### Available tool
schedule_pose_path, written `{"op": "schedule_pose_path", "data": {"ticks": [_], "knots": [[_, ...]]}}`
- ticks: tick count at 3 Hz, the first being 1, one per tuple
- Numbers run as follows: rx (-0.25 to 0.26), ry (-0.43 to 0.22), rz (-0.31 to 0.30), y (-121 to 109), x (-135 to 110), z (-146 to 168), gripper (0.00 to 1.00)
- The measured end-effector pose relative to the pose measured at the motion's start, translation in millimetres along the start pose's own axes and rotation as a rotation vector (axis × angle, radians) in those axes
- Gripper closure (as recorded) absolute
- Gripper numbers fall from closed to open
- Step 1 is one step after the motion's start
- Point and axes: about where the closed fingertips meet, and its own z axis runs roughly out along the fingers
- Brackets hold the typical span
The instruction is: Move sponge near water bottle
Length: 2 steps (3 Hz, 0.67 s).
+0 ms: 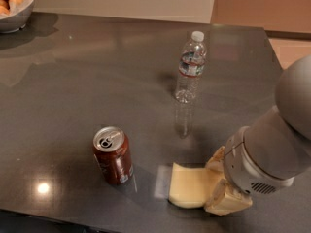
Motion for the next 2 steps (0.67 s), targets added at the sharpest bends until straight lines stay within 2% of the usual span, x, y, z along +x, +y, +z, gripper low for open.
{"op": "schedule_pose_path", "data": {"ticks": [1, 2], "knots": [[0.045, 0.000, 0.048, -27.0, -2.5, -23.7, 0.88], [0.095, -0.001, 0.112, -65.3, -5.5, -44.7, 1.00]]}}
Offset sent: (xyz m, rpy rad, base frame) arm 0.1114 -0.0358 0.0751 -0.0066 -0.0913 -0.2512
